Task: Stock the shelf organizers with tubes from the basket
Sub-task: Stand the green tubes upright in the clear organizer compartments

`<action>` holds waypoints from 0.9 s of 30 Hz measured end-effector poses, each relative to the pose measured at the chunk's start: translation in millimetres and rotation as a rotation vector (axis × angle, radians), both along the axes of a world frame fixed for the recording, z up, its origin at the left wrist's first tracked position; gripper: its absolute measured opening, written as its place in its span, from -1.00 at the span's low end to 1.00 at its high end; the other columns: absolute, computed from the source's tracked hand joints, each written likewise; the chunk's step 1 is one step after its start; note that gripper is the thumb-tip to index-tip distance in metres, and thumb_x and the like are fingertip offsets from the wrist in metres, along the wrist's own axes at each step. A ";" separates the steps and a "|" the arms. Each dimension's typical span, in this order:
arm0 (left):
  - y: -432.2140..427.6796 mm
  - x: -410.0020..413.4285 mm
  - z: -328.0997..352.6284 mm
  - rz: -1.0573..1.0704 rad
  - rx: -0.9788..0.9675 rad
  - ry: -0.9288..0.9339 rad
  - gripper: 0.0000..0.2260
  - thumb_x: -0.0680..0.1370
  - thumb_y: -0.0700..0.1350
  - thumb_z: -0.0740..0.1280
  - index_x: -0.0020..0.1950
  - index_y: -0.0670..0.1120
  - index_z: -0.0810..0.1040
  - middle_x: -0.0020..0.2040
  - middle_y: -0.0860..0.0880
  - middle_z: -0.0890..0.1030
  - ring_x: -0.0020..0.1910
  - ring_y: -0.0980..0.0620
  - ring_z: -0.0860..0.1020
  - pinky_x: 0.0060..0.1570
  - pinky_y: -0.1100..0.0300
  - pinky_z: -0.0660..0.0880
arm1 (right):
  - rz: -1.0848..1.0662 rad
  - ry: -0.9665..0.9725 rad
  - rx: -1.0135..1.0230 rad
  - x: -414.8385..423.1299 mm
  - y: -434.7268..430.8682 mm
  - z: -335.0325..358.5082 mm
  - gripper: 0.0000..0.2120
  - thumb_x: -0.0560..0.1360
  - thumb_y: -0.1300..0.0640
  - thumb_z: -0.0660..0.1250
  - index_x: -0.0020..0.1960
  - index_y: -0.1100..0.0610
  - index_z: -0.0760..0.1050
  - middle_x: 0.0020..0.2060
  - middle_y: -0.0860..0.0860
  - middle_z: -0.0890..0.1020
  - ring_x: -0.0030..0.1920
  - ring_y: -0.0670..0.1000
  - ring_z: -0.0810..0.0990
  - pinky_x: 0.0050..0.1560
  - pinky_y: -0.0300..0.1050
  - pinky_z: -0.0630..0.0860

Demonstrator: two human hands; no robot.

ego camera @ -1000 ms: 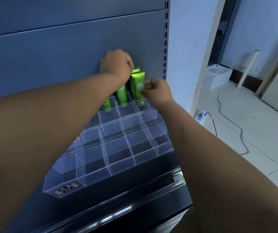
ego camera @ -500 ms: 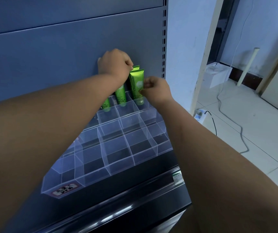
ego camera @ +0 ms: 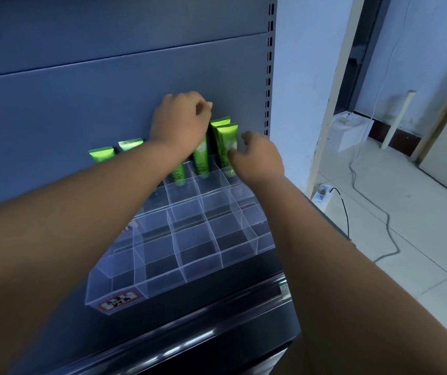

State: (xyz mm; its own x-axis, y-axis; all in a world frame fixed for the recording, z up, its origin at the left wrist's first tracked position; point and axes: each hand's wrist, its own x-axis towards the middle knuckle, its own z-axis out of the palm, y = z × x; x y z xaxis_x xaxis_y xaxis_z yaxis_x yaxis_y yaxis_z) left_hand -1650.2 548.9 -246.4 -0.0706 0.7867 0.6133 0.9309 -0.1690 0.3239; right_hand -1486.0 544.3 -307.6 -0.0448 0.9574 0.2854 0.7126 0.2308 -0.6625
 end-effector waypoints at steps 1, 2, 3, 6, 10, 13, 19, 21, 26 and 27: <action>-14.0 -4.5 -0.3 0.064 0.037 0.124 -0.64 0.61 0.12 0.18 0.04 -0.08 0.67 0.01 -0.09 0.70 0.13 -0.18 0.59 0.33 -0.07 0.44 | -0.020 -0.117 0.044 -3.1 -11.9 2.2 -0.63 0.59 -0.04 0.25 0.28 0.17 0.48 0.22 0.11 0.57 0.21 0.18 0.53 0.06 0.00 0.47; -30.1 -9.2 -1.7 0.124 0.040 0.229 -0.60 0.63 0.14 0.14 0.15 -0.09 0.65 0.16 -0.12 0.67 0.29 -0.19 0.52 0.48 -0.12 0.28 | -0.044 -0.212 0.086 -6.2 -23.8 4.7 -0.63 0.59 -0.05 0.22 0.27 0.17 0.46 0.22 0.11 0.55 0.23 0.18 0.50 0.05 0.01 0.46; -48.0 -14.4 -3.1 0.165 0.017 0.290 -0.56 0.65 0.15 0.12 0.29 -0.10 0.58 0.33 -0.12 0.59 0.44 -0.18 0.41 0.55 -0.15 0.12 | -0.063 -0.271 0.119 -9.3 -36.2 7.9 -0.63 0.60 -0.05 0.20 0.27 0.17 0.45 0.22 0.11 0.54 0.26 0.17 0.48 0.08 0.03 0.46; -108.7 -31.5 -5.8 0.232 -0.048 0.308 -0.45 0.68 0.20 0.04 0.54 -0.11 0.35 0.58 -0.09 0.33 0.62 -0.16 0.12 0.59 -0.15 -0.03 | -0.050 -0.272 0.215 -22.3 -71.8 21.1 -0.56 0.61 -0.10 0.16 0.32 0.19 0.42 0.25 0.12 0.54 0.31 0.16 0.44 0.21 0.08 0.46; -204.4 -62.0 -7.0 0.371 -0.081 0.295 -0.38 0.67 0.27 -0.04 0.62 -0.05 0.21 0.65 -0.04 0.17 0.64 -0.13 0.02 0.60 -0.15 -0.02 | 0.207 -0.211 0.371 -66.8 -129.0 36.4 -0.42 0.62 -0.14 0.12 0.48 0.22 0.35 0.37 0.16 0.50 0.45 0.21 0.38 0.41 0.13 0.39; -284.6 -92.2 -15.8 0.522 -0.186 0.264 -0.32 0.64 0.33 -0.14 0.66 -0.02 0.10 0.68 -0.02 0.03 0.65 -0.12 -0.03 0.60 -0.14 -0.05 | 0.390 -0.210 0.370 -109.2 -183.4 40.6 -0.39 0.65 -0.17 0.06 0.55 0.19 0.28 0.48 0.12 0.42 0.53 0.15 0.29 0.51 0.09 0.28; -443.0 -151.8 -28.2 0.817 -0.225 0.203 -0.30 0.63 0.34 -0.08 0.63 -0.05 0.21 0.65 -0.04 0.19 0.63 -0.14 0.13 0.57 -0.15 0.08 | 0.736 -0.174 0.350 -203.4 -315.2 51.0 -0.39 0.67 -0.18 0.05 0.61 0.11 0.16 0.59 0.01 0.25 0.61 0.02 0.10 0.60 -0.06 0.04; -497.3 -171.5 -29.3 0.925 -0.239 0.162 -0.30 0.63 0.35 -0.08 0.64 -0.05 0.20 0.65 -0.03 0.19 0.63 -0.13 0.12 0.57 -0.13 0.05 | 0.856 -0.151 0.376 -236.2 -362.2 50.3 -0.40 0.67 -0.19 0.04 0.61 0.10 0.17 0.59 -0.01 0.25 0.62 0.02 0.07 0.61 -0.03 0.03; -632.6 -209.0 -52.1 1.213 -0.267 0.016 -0.29 0.60 0.37 -0.06 0.64 -0.02 0.19 0.65 -0.01 0.18 0.64 -0.09 0.08 0.59 -0.10 0.03 | 1.098 -0.071 0.382 -314.8 -479.3 28.5 -0.36 0.60 -0.21 -0.01 0.56 0.12 0.27 0.53 0.04 0.36 0.58 0.09 0.19 0.56 0.02 0.17; -657.0 -213.7 -59.4 1.264 -0.284 -0.013 -0.28 0.60 0.37 -0.06 0.63 -0.03 0.20 0.65 -0.01 0.18 0.64 -0.10 0.09 0.58 -0.10 0.03 | 1.141 -0.062 0.370 -328.6 -501.9 21.2 -0.35 0.60 -0.21 -0.01 0.56 0.13 0.28 0.53 0.05 0.37 0.58 0.10 0.20 0.55 0.05 0.21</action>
State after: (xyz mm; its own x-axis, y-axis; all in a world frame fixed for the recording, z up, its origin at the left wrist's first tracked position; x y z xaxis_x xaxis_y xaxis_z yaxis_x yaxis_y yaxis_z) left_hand -1864.0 -108.1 -305.8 -0.8603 0.2729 0.4306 0.3906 0.8956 0.2129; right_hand -1814.6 42.4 -286.4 -0.8370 0.2175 0.5021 0.0020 0.9188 -0.3947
